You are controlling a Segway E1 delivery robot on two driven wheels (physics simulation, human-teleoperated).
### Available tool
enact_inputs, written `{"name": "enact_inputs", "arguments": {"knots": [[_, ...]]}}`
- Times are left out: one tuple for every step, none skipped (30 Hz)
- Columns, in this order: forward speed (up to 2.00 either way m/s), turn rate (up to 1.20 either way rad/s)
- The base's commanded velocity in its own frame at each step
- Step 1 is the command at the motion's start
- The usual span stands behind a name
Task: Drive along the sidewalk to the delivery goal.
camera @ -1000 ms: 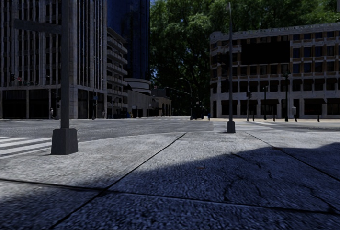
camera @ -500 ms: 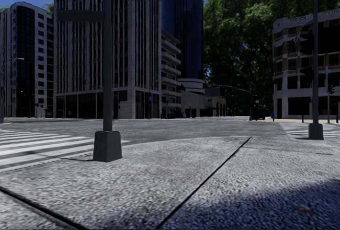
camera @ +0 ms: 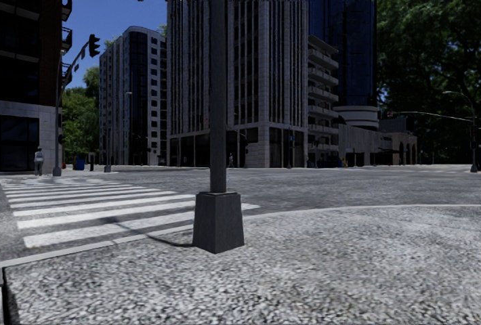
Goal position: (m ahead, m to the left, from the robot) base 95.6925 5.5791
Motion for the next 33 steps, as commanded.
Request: {"name": "enact_inputs", "arguments": {"knots": [[2.0,0.68],[2.0,0.68],[2.0,0.68],[2.0,0.68],[2.0,0.68],[2.0,0.68],[2.0,0.68],[2.0,0.68],[2.0,0.68],[2.0,0.68],[2.0,0.68],[2.0,0.73],[2.0,0.73],[2.0,0.75],[2.0,0.76],[2.0,0.76],[2.0,0.76],[2.0,0.76],[2.0,0.76],[2.0,0.76],[2.0,0.76],[2.0,0.76],[2.0,0.75],[2.0,0.75],[2.0,0.73],[2.0,0.73],[2.0,0.75],[2.0,0.67],[2.0,0.67],[2.0,0.54],[2.0,0.08],[2.0,0.0],[2.0,0.0]]}}
